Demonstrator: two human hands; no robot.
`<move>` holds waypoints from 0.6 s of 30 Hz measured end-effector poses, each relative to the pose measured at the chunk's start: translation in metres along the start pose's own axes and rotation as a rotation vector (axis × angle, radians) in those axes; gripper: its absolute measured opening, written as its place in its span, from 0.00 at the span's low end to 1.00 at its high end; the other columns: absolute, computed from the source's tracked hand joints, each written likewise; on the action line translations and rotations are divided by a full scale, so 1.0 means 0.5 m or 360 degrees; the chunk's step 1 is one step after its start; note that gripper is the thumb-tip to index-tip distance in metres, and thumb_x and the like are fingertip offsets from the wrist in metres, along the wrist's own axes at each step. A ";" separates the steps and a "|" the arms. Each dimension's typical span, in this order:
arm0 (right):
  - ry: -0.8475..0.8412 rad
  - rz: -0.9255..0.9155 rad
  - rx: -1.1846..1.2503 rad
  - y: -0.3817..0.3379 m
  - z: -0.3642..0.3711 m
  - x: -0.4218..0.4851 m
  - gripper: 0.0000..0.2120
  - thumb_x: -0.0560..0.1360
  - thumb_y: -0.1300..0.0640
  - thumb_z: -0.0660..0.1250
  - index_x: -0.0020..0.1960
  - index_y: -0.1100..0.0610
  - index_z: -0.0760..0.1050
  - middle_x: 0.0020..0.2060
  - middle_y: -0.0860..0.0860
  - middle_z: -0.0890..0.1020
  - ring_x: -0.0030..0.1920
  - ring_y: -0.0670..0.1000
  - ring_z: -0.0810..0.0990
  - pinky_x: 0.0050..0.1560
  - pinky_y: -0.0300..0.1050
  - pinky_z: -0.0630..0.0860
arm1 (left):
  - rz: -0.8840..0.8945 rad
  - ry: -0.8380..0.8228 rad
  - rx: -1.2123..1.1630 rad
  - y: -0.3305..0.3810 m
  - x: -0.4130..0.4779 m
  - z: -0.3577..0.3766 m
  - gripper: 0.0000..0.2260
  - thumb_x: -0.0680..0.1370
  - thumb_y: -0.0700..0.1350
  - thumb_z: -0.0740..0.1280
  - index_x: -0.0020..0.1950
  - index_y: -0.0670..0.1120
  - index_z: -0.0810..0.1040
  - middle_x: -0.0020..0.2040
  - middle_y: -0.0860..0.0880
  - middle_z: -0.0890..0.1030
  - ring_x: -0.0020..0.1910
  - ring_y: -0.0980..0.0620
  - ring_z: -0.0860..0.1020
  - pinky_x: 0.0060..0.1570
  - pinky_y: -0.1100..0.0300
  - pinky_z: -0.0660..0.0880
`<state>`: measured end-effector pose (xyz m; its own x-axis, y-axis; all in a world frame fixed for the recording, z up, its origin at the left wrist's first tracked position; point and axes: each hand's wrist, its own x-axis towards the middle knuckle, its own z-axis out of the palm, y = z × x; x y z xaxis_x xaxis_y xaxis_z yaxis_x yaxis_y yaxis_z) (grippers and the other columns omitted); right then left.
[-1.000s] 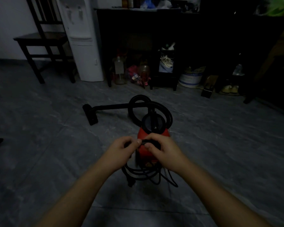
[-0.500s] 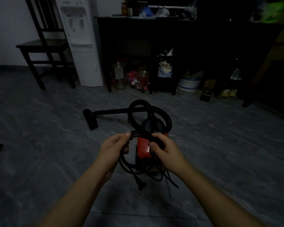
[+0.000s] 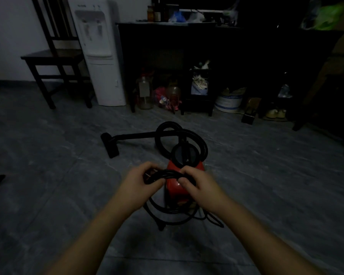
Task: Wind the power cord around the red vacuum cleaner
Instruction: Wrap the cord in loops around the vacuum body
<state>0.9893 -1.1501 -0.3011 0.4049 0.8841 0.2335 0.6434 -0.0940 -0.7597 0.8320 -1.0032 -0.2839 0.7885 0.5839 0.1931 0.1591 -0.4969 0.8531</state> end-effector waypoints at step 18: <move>0.0128 0.0215 0.0524 0.006 -0.012 0.003 0.07 0.81 0.51 0.63 0.52 0.45 0.80 0.42 0.38 0.83 0.46 0.40 0.82 0.48 0.37 0.76 | -0.0044 0.0321 -0.0047 -0.031 0.001 0.015 0.02 0.78 0.45 0.70 0.45 0.52 0.80 0.38 0.51 0.84 0.37 0.59 0.83 0.34 0.64 0.78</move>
<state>0.9956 -1.1519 -0.2995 0.5301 0.8337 0.1549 0.3425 -0.0434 -0.9385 0.8343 -1.0002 -0.3007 0.6486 0.7154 0.2599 0.1591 -0.4613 0.8729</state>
